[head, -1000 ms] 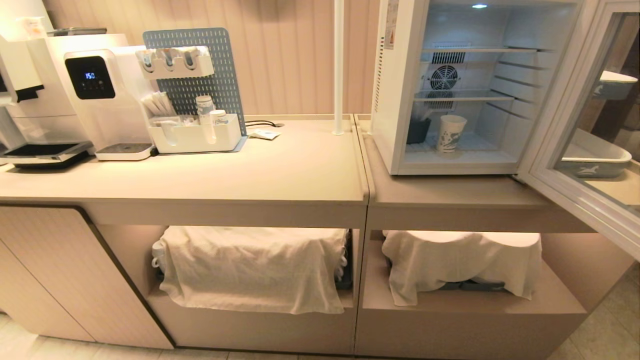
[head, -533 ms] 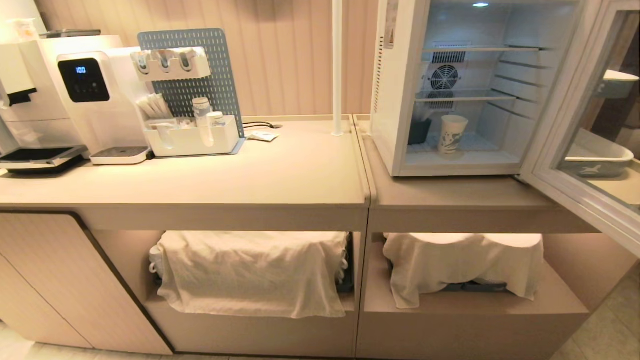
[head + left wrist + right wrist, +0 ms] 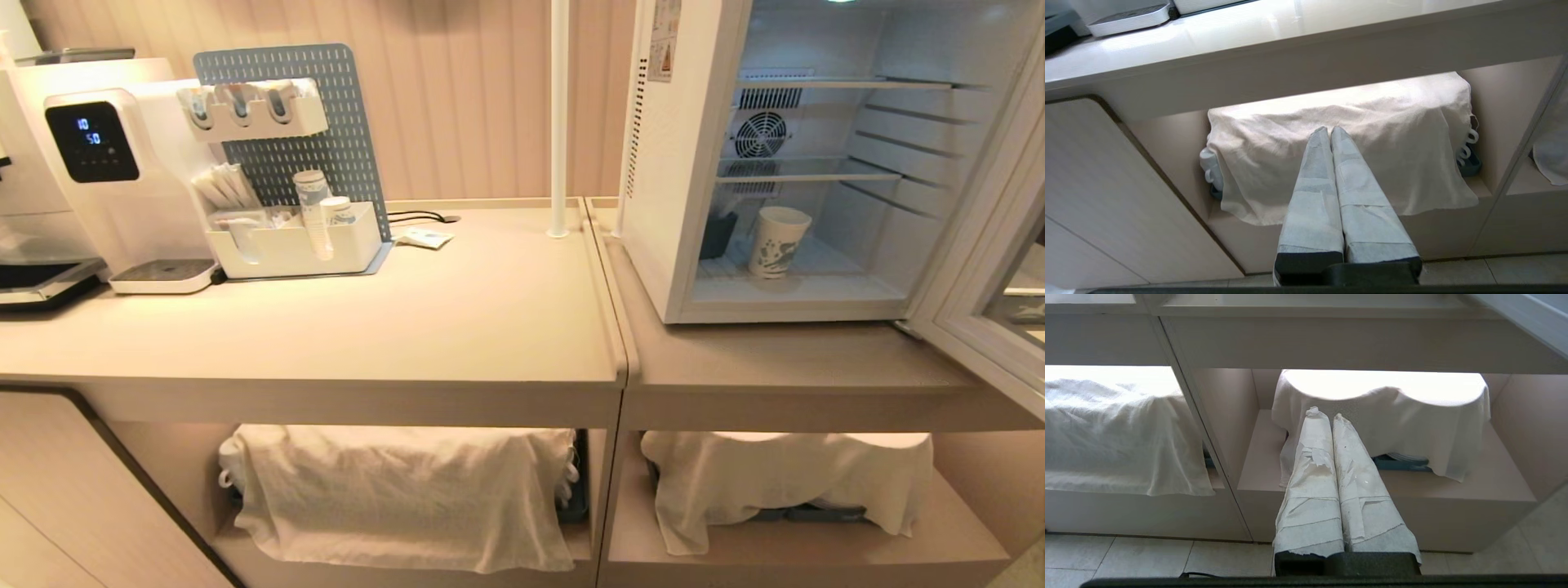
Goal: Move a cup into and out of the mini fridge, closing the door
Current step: Take the paper cup out of the freezer
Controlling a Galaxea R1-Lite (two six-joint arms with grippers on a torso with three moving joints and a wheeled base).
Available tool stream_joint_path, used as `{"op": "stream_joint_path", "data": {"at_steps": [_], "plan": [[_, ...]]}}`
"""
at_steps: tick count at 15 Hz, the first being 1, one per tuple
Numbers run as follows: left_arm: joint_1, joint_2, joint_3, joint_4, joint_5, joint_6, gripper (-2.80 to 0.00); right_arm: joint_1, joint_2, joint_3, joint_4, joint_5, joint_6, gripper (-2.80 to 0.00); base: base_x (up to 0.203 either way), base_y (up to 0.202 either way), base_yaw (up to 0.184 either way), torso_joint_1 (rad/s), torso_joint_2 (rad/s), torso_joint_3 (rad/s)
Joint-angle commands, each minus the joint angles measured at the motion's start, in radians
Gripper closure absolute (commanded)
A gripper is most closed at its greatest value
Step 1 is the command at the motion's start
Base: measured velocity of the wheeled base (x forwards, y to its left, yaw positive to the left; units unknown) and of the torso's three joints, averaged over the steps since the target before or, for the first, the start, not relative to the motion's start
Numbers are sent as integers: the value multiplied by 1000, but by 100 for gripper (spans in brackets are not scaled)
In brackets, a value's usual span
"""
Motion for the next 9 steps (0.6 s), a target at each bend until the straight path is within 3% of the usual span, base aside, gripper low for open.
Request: {"op": "stream_joint_path", "data": {"at_steps": [1,5,9], "plan": [[-1,2,0,1,1,1,0,1,0,0,0,1,-1,0,198,0,2,2,-1,2],[-1,2,0,5,-1,-1,0,0,0,0,0,1,2,0,186,0,2,3,-1,1],[-1,2,0,6,5,-17,0,1,0,0,0,2,-1,0,17,0,0,0,3,1]]}}
